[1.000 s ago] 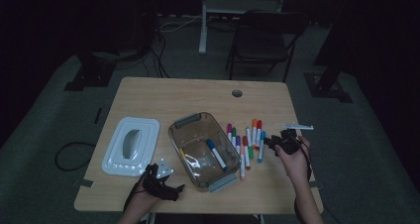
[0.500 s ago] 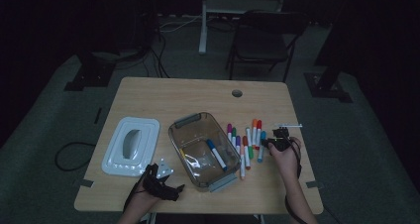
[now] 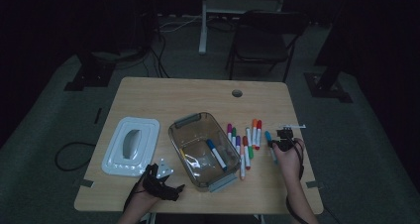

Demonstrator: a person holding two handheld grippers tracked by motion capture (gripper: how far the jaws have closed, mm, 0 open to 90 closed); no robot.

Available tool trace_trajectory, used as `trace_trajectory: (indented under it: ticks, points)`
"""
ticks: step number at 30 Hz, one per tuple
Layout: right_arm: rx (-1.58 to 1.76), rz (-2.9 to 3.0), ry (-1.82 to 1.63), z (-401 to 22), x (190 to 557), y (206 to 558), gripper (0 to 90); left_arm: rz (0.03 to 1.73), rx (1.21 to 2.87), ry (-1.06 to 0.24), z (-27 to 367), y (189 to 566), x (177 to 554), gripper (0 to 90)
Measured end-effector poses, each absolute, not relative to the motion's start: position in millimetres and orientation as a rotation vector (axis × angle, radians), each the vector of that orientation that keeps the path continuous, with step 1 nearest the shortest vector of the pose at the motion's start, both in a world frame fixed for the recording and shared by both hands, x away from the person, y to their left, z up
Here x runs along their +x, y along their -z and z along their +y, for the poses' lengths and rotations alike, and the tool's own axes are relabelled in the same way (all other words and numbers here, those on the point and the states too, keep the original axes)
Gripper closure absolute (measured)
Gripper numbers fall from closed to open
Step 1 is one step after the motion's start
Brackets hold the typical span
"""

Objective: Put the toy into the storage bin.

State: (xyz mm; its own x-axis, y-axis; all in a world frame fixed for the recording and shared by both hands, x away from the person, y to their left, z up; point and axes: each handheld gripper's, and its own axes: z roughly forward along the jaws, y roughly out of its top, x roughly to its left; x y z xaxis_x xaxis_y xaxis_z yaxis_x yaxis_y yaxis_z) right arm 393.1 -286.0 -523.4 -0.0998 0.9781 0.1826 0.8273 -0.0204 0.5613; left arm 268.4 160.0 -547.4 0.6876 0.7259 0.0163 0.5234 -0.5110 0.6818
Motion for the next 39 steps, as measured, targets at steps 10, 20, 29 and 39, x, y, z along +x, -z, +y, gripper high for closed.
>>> trace_trajectory:
  ticks: [10, 20, 29, 39]
  points:
    - [1.896, 1.946, -0.915, -291.3, 383.6, 502.6, 76.9, 0.954, 2.234, -0.395, 160.0, 547.4, 268.4, 0.6]
    - [1.808, 1.975, -1.028, -276.3, 369.5, 462.6, 76.9, 0.953, 2.234, -0.395, 160.0, 547.4, 268.4, 0.6]
    - [1.654, 2.041, -1.148, -241.0, 354.1, 414.3, 76.9, 0.956, 2.233, -0.394, 159.8, 547.4, 268.3, 0.6]
    - [1.496, 2.162, -1.219, -196.2, 343.4, 380.5, 76.9, 0.954, 2.232, -0.396, 159.8, 547.5, 268.4, 0.6]
